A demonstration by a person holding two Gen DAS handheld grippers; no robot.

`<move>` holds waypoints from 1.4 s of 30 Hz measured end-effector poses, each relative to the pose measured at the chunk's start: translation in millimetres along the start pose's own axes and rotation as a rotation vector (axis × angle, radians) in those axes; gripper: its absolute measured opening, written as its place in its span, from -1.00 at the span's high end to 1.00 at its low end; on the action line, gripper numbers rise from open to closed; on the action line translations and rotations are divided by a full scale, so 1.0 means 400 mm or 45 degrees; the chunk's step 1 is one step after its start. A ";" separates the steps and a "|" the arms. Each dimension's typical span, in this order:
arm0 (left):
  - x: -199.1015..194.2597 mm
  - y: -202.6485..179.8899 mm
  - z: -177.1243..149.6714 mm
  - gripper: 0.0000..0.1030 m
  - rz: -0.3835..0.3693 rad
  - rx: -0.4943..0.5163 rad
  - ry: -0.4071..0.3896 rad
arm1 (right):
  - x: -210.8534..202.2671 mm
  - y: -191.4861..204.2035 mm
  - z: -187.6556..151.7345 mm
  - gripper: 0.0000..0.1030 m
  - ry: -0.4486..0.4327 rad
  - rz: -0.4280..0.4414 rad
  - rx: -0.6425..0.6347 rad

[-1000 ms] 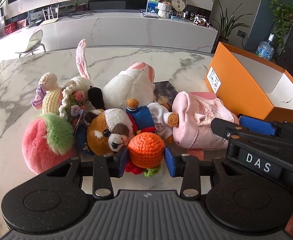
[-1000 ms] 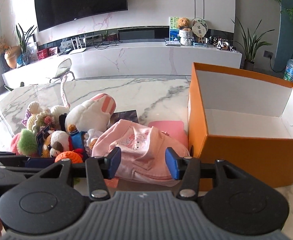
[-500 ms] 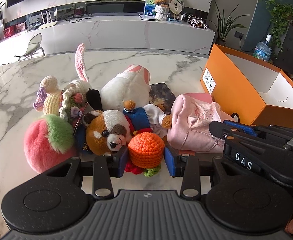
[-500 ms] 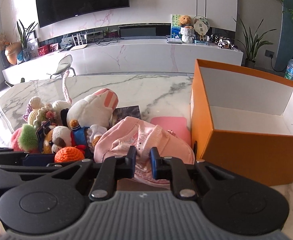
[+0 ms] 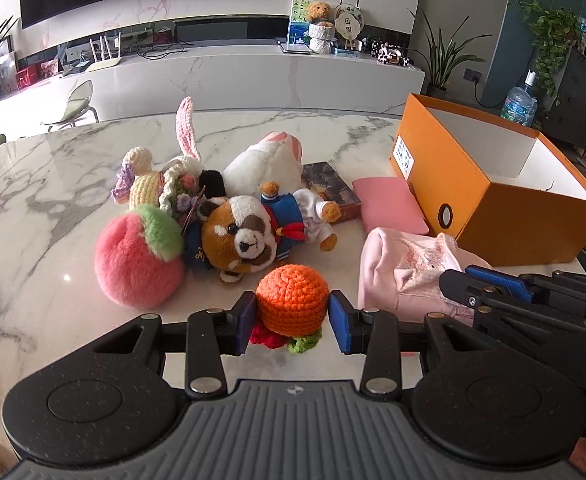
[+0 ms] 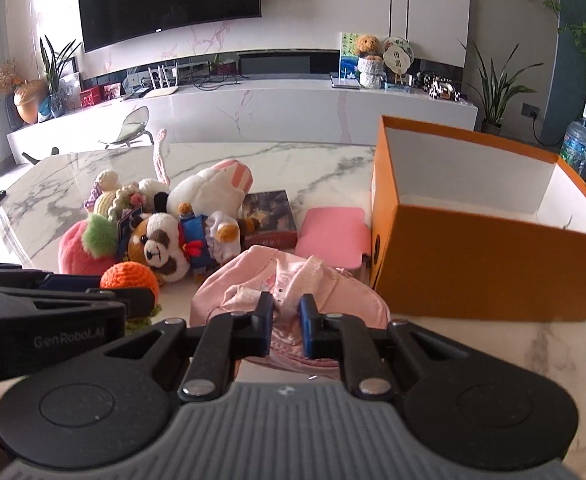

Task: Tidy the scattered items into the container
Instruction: 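Lift the orange ball with the left tool while the right tool grasps the pink backpack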

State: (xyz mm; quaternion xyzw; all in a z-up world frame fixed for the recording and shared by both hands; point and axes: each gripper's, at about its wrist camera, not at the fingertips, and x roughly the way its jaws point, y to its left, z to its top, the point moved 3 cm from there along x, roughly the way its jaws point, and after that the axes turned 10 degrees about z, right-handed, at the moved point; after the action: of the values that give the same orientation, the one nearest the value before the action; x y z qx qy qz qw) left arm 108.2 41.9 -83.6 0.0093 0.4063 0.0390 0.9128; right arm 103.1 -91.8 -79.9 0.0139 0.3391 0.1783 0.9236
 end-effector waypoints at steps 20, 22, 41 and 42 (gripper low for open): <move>0.015 -0.012 -0.136 0.09 -0.021 0.080 0.080 | -0.055 -0.011 -0.121 0.18 0.104 -0.036 0.145; 0.019 -0.008 -0.140 -0.15 -0.031 0.064 0.075 | -0.067 -0.023 -0.112 0.10 0.076 -0.025 0.222; 0.075 0.008 -0.148 -0.15 0.010 0.016 0.107 | 0.018 -0.049 -0.133 0.31 0.091 -0.069 0.297; 0.076 0.008 -0.147 -0.14 0.009 0.016 0.103 | 0.020 -0.048 -0.133 0.43 0.095 -0.083 0.281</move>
State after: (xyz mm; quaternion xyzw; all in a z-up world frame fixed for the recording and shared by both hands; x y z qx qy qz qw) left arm 84.7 46.4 -145.2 0.0148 0.4432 0.0401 0.8954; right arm 81.3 -112.0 -128.6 0.0979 0.3909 0.1103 0.9085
